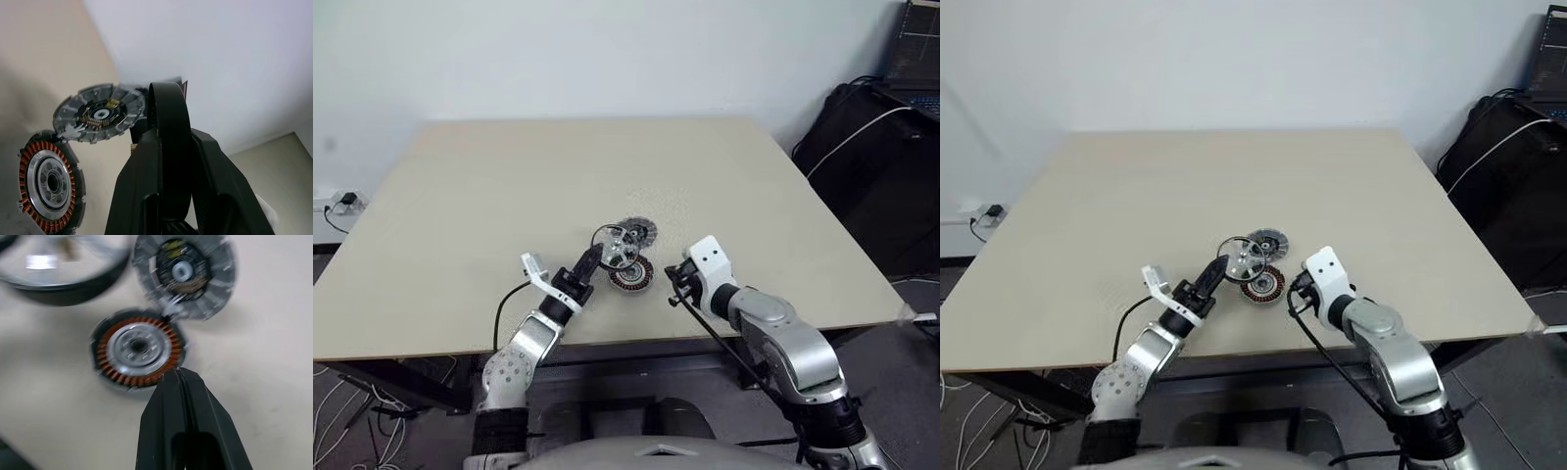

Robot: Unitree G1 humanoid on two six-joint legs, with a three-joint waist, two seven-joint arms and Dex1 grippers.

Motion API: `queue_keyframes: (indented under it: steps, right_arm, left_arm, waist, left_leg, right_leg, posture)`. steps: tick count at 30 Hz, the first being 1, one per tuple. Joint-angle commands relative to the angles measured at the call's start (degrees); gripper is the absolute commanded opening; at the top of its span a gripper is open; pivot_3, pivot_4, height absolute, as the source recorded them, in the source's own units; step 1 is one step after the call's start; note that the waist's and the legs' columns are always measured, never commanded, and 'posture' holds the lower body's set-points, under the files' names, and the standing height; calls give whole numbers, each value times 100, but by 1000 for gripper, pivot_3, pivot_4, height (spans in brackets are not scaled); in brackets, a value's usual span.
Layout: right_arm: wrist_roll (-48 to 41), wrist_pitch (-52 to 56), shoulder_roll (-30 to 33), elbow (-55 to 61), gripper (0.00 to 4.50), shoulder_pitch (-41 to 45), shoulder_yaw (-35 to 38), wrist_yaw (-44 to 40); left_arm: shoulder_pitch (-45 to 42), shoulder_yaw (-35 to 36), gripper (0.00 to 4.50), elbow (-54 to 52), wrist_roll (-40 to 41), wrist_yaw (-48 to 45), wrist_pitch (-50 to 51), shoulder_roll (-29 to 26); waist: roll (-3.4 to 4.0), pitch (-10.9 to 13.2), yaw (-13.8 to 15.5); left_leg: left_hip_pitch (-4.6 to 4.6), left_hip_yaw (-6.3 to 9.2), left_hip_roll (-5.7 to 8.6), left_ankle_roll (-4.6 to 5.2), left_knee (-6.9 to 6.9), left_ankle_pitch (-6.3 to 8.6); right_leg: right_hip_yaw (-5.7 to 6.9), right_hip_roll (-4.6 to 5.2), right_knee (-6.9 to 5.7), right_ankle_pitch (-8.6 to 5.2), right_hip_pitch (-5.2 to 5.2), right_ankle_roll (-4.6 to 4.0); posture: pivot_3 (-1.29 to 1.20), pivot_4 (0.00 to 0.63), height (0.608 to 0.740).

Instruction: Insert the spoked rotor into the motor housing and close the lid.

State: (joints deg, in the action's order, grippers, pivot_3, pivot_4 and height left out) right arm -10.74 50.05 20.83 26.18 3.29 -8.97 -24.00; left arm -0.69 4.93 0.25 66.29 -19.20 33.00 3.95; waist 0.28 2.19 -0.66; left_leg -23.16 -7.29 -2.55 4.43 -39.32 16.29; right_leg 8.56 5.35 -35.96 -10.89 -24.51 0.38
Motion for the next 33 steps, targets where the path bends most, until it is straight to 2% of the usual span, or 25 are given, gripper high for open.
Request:
queue_keyframes:
  steps: [1, 12, 22, 33]
  right_arm:
    - [-122, 72, 61, 337, 0, -141, 15, -29]
    - [-167, 155, -13, 399, 0, -607, -92, 171]
    - [-207, 173, -5, 480, 0, -630, -52, 269]
    - [-236, 170, -14, 484, 0, -579, -55, 354]
  left_arm:
    - [-407, -199, 470, 419, -156, -130, 2, 577]
    - [-948, -199, 470, 1523, -506, -371, -102, 773]
    - [-1294, -146, 470, 2075, -627, -548, -135, 838]
    - [-1256, -132, 470, 2301, -927, -316, 34, 822]
  waist:
    - [0, 0, 1]
    - [-1, -1, 0]
    - [-2, -1, -1]
    - [-2, -1, 1]
  left_leg:
    - [0, 0, 0, 0, 0, 0]
    - [-17, 1, 0, 1, -7, 0]
    - [-32, 7, 2, 14, -23, -2]
    - [-34, 8, 2, 27, -29, -8]
  right_leg:
    - [-1, 0, 0, 0, 0, 0]
    - [-1, 1, 0, 4, -4, 6]
    - [0, 0, 0, 10, -7, 16]
    - [0, 0, -1, 12, -6, 18]
  posture:
    - [0, 0, 740]
    - [0, 0, 740]
    - [0, 0, 740]
    - [0, 0, 740]
